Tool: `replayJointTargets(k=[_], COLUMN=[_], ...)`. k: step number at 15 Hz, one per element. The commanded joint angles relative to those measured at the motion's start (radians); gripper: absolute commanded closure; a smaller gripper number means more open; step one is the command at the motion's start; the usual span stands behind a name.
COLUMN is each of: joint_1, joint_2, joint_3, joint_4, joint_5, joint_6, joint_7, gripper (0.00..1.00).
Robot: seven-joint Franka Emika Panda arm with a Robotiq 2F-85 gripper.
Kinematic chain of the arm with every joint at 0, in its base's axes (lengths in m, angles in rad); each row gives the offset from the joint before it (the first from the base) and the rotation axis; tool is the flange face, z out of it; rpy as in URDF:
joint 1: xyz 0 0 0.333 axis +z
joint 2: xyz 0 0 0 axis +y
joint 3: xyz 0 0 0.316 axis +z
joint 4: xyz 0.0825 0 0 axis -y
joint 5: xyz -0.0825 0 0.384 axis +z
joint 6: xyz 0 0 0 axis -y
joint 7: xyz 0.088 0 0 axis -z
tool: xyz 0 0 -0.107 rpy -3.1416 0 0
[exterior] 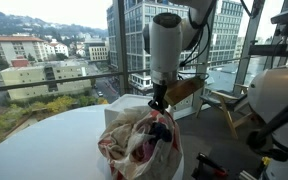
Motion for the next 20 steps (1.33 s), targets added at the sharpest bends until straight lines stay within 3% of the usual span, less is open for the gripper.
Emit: replayJointTargets(k=[1, 2, 8, 10, 12, 16, 18, 20], joint_1=[-0.101, -0.099, 0.071, 0.08, 0.043, -0.044, -0.147, -0.293], joint_2=[-0.006, -0.011, 0.043, 0.018, -0.06, -0.201, -0.262, -0.296], joint_3=[0.11, 0.109, -0.11, -0.134, -0.078, 0.12, 0.263, 0.421], joint_4=[0.02, 0.021, -0.001, 0.002, 0.009, 0.001, 0.006, 0.021], joint_5=[0.052, 0.055, 0.069, 0.103, 0.158, 0.316, 0.352, 0.352], joint_6=[0.056, 0.051, 0.021, 0.024, 0.024, -0.044, -0.059, -0.039], joint_7=[-0.087, -0.1, -0.134, -0.19, -0.28, -0.462, -0.544, -0.606], gripper=[0.99, 0.99, 0.99, 0.99, 0.99, 0.99, 1.0, 1.0])
